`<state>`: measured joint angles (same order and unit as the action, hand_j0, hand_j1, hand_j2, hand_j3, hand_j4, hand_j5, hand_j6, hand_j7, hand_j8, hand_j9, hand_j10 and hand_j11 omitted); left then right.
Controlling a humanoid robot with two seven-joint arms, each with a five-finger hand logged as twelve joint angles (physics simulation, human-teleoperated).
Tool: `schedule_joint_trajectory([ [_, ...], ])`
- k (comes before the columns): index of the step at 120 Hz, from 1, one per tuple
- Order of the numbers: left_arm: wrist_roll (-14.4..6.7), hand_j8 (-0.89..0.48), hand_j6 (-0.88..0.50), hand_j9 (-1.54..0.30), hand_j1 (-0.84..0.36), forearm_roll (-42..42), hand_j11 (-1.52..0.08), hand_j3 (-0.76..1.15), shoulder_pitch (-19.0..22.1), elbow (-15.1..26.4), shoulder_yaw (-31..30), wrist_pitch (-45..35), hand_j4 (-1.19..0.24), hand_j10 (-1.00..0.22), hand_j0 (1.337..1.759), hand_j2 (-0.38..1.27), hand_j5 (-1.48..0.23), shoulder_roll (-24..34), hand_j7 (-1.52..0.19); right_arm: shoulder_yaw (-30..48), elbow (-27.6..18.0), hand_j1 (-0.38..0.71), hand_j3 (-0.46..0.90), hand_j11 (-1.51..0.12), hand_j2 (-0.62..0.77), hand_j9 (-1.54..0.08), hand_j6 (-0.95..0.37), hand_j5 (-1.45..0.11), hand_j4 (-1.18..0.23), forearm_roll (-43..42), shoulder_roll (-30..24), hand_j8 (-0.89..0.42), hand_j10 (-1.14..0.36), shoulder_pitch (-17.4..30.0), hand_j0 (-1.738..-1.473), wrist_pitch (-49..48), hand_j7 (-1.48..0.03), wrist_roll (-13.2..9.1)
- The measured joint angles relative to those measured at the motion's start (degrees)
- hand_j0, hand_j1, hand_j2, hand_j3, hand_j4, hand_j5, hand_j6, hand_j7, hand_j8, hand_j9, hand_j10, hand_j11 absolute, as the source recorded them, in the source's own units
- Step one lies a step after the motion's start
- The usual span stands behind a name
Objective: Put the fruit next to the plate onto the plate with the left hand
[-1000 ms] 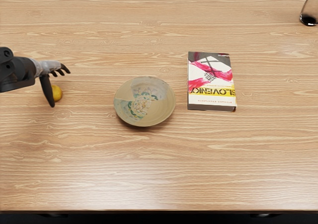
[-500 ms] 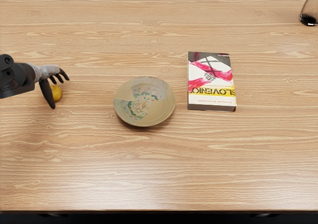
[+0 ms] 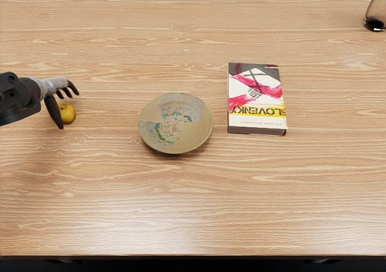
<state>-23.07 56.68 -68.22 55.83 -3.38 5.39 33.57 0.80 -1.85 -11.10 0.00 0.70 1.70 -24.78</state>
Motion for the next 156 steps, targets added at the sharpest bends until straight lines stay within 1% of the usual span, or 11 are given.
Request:
schedule_joint_trajectory([
  [34, 0.21, -0.3, -0.3, -0.39, -0.01, 0.07, -0.39, 0.0, 0.6, 0.48, -1.1, -3.62, -0.3, -0.3, 1.658, 0.06, -0.39, -0.09, -0.39, 0.0, 0.0, -0.35, 0.0, 0.0, 0.0, 0.0, 0.0, 0.0, 0.0, -0.01, 0.0, 0.0, 0.0, 0.0, -1.658, 0.02, 0.0, 0.0],
  [83, 0.22, -0.31, -0.31, -0.39, -0.01, 0.83, -0.39, 0.0, 0.63, 0.67, -2.73, -4.4, -0.31, -0.31, 1.658, 0.06, -0.39, -0.26, -0.39, 0.0, 0.0, -0.35, 0.0, 0.0, 0.0, 0.0, 0.0, 0.0, 0.0, 0.02, 0.0, 0.0, 0.0, 0.0, -1.658, 0.01, 0.0, -0.01],
  [94, 0.22, -0.32, -0.32, -0.41, -0.03, 0.85, -0.41, 0.0, 0.63, 0.75, -2.76, -4.41, -0.32, -0.32, 1.658, 0.07, -0.41, -0.3, -0.41, 0.0, 0.0, -0.35, 0.0, 0.0, 0.0, 0.0, 0.0, 0.0, 0.0, 0.01, 0.0, 0.0, 0.0, 0.0, -1.658, 0.0, 0.0, -0.01],
  [120, 0.22, -0.35, -0.35, -0.46, -0.07, 0.9, -0.46, 0.0, 0.54, 2.66, -2.84, -5.0, -0.35, -0.35, 1.658, 0.07, -0.46, -0.16, -0.46, 0.0, 0.0, -0.35, 0.0, 0.0, 0.0, 0.0, 0.0, 0.0, 0.0, 0.02, 0.0, 0.0, 0.0, 0.0, -1.658, 0.02, 0.0, 0.0],
  [156, 0.23, -0.4, -0.4, -0.52, -0.12, 0.95, -0.52, 0.0, 0.63, 3.02, -3.26, -6.48, -0.4, -0.4, 1.658, 0.08, -0.52, 0.09, -0.52, 0.0, 0.0, -0.35, 0.0, 0.0, 0.0, 0.0, 0.0, 0.0, 0.0, -0.01, 0.0, 0.0, 0.0, 0.0, -1.658, 0.01, 0.0, 0.02],
])
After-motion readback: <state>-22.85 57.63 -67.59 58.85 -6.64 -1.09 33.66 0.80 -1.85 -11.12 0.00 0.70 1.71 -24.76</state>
